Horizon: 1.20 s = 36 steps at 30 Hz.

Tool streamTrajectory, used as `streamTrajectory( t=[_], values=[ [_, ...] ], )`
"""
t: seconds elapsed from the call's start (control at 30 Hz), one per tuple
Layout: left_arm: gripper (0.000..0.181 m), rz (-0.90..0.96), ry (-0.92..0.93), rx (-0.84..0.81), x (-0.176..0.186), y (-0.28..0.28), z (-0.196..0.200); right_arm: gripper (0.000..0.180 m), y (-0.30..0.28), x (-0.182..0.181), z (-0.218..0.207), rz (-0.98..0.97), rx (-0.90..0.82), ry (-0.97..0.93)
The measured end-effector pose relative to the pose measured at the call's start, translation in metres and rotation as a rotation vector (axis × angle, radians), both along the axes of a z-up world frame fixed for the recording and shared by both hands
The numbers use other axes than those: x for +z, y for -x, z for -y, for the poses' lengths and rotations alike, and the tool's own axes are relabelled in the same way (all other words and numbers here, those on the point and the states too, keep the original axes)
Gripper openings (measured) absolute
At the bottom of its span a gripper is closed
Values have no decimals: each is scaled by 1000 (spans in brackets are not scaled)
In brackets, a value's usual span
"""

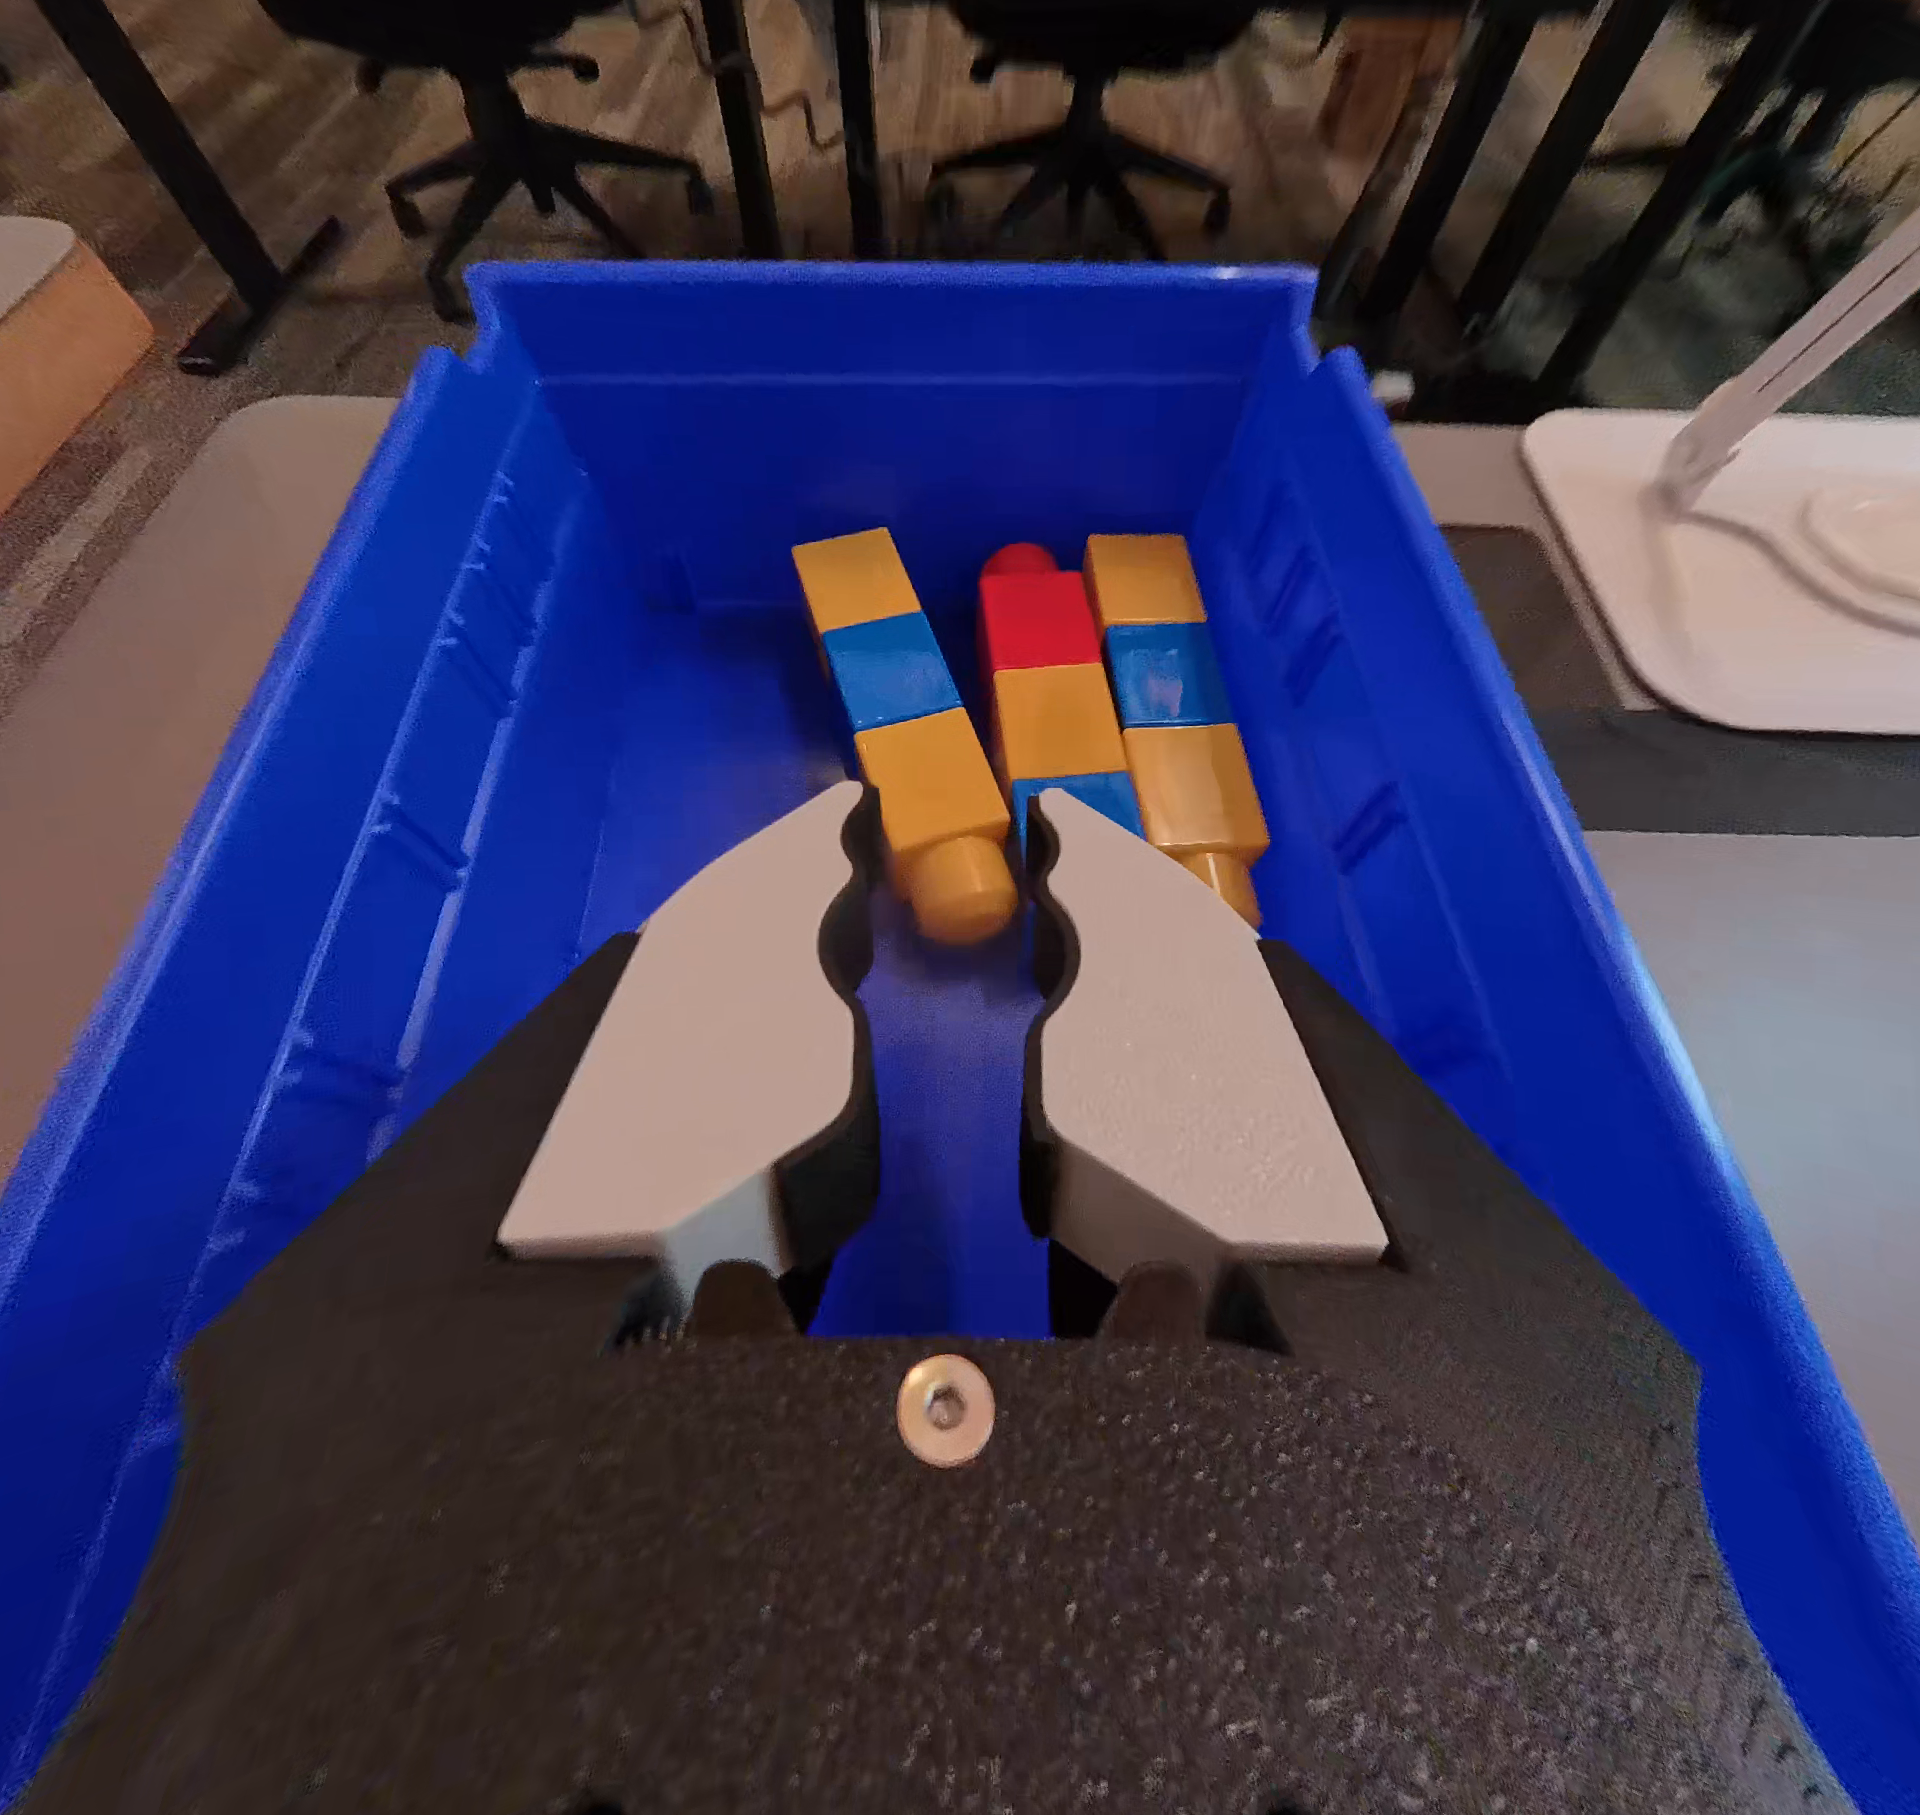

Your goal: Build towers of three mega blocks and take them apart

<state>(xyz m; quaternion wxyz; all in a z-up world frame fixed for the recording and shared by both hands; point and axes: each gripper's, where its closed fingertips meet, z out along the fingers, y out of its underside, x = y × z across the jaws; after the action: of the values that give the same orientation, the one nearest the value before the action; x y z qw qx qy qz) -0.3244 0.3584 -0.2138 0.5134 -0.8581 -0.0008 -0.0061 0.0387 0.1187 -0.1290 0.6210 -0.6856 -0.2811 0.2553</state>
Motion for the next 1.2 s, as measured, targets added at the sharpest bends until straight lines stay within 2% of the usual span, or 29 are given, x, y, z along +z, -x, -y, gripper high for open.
streamTrajectory(
  t=[0.17,0.27,0.4,0.5,0.6,0.67,0.9,1.0,1.1,1.2],
  values=[
    [47,-26,238,-3,-31,6,-29,40,2,-15,-1,20,18,19],
    [47,-3,311,10,-49,6,-41,39,3,-23,-1,55,19,15],
    [44,160,292,55,-55,3,-54,38,5,-28,-1,68,32,28],
    [46,175,293,53,-56,7,-55,38,4,-30,-1,82,34,32],
    [35,122,343,93,-65,25,-46,37,3,-31,-1,78,37,41],
    [38,58,423,80,-82,33,-35,37,4,-30,0,74,43,46],
    [37,-139,437,27,-79,40,-27,37,7,-34,2,97,53,48],
    [37,-218,385,-9,-52,41,-24,35,3,-32,1,105,36,26],
    [37,-161,153,-76,13,18,-15,33,-1,-28,0,82,33,34],
    [36,-178,-78,-211,85,-28,18,34,0,-26,-1,76,40,21]
  ],
)
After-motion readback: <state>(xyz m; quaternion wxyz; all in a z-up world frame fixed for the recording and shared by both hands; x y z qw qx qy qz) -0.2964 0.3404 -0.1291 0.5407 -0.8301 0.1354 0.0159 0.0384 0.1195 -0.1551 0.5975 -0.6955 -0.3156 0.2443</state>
